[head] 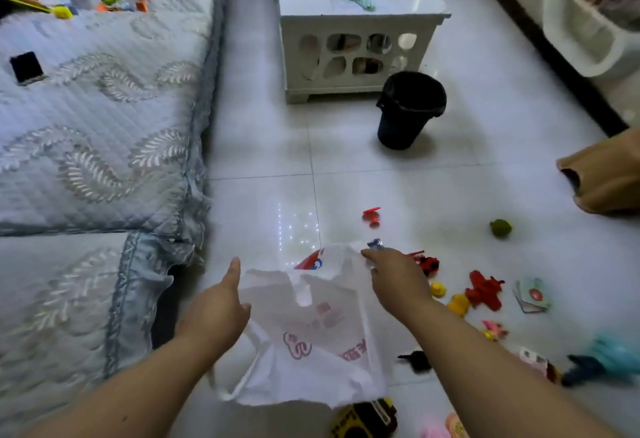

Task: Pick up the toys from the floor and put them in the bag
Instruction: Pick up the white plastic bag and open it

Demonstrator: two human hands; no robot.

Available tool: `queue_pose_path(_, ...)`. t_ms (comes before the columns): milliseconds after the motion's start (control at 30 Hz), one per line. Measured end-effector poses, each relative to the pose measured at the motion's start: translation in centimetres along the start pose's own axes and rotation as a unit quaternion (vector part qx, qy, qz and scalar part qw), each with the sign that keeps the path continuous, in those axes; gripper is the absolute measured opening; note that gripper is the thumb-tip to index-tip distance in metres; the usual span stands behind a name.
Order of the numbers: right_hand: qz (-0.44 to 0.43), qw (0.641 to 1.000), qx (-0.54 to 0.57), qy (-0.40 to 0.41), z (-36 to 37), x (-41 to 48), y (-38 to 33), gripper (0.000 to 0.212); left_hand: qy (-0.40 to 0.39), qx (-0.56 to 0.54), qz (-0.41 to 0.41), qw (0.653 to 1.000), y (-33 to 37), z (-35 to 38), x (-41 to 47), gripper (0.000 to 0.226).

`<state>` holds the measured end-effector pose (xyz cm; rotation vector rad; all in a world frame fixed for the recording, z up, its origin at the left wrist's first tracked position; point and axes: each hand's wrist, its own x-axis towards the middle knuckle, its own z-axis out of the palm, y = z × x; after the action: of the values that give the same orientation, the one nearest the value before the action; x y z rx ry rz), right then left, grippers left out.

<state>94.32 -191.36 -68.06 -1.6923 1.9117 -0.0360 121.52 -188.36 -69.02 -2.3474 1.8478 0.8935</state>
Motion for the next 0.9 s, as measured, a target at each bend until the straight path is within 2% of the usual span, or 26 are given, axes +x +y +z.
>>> queue_pose_path(100, -0.015, 1.000, -0.007, 0.024, 1.1, 2.5, -1.0, 0.054, 0.032, 0.004, 0.006, 0.999, -1.2, 0.4, 3.3, 0.064)
queue_pose_path(200, -0.031, 0.999, -0.002, 0.042, 3.6, 5.4, -1.5, 0.050, 0.064, 0.002, 0.014, 0.998, -2.7, 1.7, 6.1, 0.033)
queue_pose_path(267, -0.042, 0.998, -0.010, 0.042, 5.6, 7.1, -1.4, 0.049, 0.077, -0.005, 0.011, 0.997, -3.8, 3.1, 7.6, 0.024)
queue_pose_path(367, -0.057, 0.997, -0.024, 0.051, 9.3, 9.6, 0.0, 0.050, 0.119, -0.025, -0.004, 0.993, -5.8, 6.8, 9.8, 0.022)
queue_pose_path(533, -0.092, 0.991, -0.060, 0.080, 16.1, 13.0, 4.4, 0.050, 0.164, -0.048, -0.021, 0.985, -8.2, 14.3, 13.1, 0.057)
queue_pose_path(633, -0.125, 0.986, -0.074, 0.076, 19.9, 14.4, 7.0, 0.051, 0.193, -0.026, -0.049, 0.980, -9.0, 19.0, 14.9, 0.046)
queue_pose_path(733, -0.159, 0.978, -0.102, 0.086, 22.7, 16.4, 8.9, 0.051, 0.256, -0.059, -0.061, 0.963, -8.9, 22.6, 17.4, 0.032)
queue_pose_path(900, -0.164, 0.968, -0.134, 0.137, 24.9, 20.0, 11.7, 0.047, 0.344, -0.142, -0.056, 0.926, -9.3, 25.1, 21.2, 0.025)
